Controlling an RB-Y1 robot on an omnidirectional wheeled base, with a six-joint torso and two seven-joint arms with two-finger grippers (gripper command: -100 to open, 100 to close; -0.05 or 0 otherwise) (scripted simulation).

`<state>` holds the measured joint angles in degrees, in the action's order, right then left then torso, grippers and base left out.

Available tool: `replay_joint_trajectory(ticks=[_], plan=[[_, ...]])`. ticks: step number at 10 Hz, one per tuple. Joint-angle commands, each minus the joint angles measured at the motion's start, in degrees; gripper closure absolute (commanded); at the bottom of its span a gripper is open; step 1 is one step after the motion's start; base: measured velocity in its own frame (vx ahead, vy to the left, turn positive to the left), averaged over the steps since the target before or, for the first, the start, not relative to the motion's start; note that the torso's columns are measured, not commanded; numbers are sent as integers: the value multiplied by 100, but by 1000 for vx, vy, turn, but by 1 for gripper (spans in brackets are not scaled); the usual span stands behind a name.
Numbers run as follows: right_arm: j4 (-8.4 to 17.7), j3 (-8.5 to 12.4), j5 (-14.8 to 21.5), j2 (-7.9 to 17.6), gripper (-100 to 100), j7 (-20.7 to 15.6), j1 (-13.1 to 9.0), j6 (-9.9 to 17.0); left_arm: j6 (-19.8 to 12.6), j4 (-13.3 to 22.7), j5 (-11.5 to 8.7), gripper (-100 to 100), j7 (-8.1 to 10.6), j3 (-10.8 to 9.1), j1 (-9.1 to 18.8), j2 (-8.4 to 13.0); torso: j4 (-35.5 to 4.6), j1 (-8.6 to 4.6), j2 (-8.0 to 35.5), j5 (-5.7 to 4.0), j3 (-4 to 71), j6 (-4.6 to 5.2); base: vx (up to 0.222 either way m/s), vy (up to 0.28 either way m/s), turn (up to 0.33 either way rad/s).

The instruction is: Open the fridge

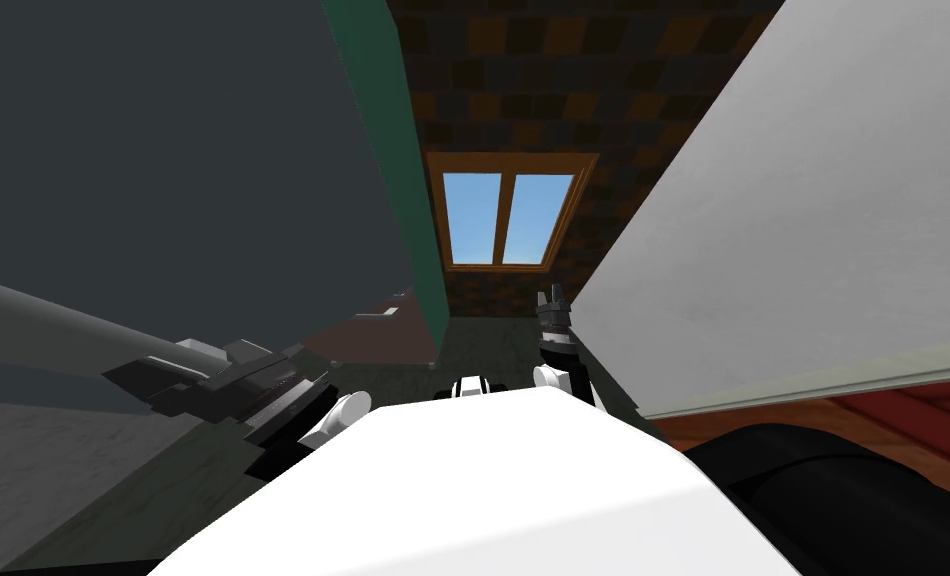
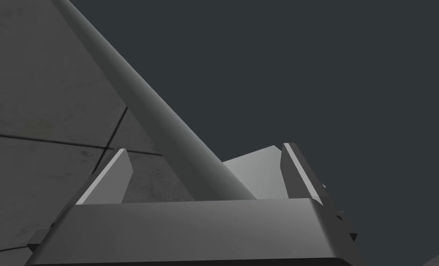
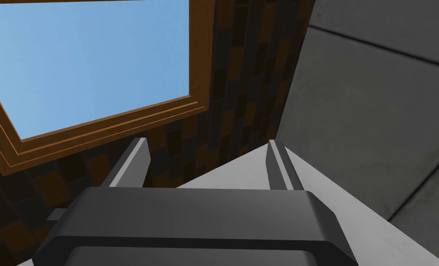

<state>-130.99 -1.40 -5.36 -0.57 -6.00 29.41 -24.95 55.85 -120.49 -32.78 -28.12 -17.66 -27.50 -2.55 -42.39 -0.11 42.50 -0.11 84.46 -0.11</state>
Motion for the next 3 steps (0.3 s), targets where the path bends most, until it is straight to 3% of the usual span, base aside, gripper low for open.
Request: replay_joint_trajectory(ticks=[1,3], plan=[[0,0,0,0,0,0,0,0,-6,6,-1,0,1,4,-1,-2,2,4,-6,2,3,2,0,0,0],[0,0,0,0,0,0,0,0,-14,13,-1,0,2,10,-2,-4,6,8,-13,6,7,6,0,0,0]])
